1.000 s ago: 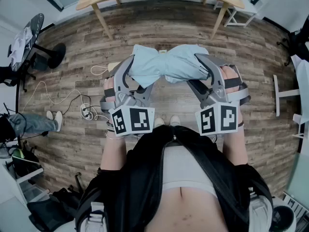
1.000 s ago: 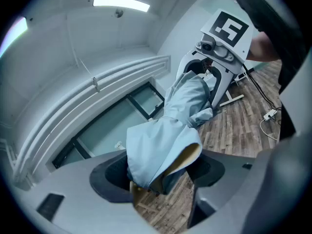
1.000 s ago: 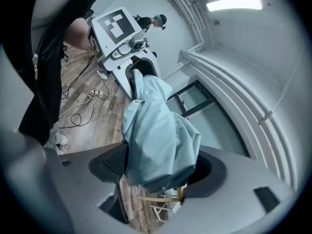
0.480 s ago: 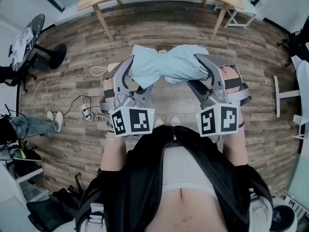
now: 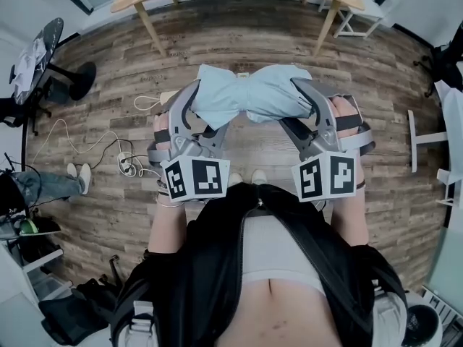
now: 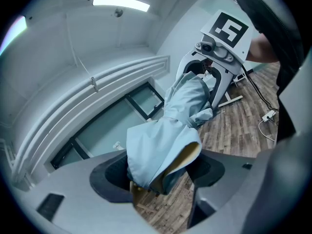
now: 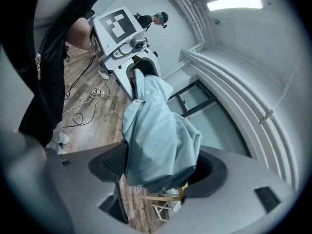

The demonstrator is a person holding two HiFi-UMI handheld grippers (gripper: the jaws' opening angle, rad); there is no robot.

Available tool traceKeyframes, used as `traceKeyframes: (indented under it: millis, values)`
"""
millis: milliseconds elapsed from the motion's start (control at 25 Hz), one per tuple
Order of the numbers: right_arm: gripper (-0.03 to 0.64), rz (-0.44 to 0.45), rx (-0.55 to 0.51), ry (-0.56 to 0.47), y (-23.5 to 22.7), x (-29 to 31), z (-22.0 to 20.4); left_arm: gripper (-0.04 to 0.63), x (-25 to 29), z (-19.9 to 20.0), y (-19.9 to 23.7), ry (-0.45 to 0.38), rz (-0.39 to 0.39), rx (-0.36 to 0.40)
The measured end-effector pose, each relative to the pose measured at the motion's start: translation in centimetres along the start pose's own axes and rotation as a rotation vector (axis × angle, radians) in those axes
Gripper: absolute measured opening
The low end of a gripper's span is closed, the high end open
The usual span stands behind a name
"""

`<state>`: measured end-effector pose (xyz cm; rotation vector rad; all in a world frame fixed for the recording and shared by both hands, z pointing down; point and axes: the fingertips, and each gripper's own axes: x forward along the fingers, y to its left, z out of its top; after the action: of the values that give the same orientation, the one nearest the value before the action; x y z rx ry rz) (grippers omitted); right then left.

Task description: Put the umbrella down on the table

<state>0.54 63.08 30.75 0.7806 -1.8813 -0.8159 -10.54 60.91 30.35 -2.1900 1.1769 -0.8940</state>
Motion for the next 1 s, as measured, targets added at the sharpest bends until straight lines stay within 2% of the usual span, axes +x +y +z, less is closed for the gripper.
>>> traceKeyframes:
  millis: [600, 1000]
  values:
    - [0.359, 0.012, 0.000, -0.001, -0.4, -1.2, -5.5, 0.325, 2.7, 3.4, -3.5, 0.005, -0.003, 0.007]
    - [0.359, 0.022, -0.012, -0.015, -1.6, 1.6, -5.0, 0.325, 4.5, 2.0, -1.7, 0.022, -0.001, -0.001]
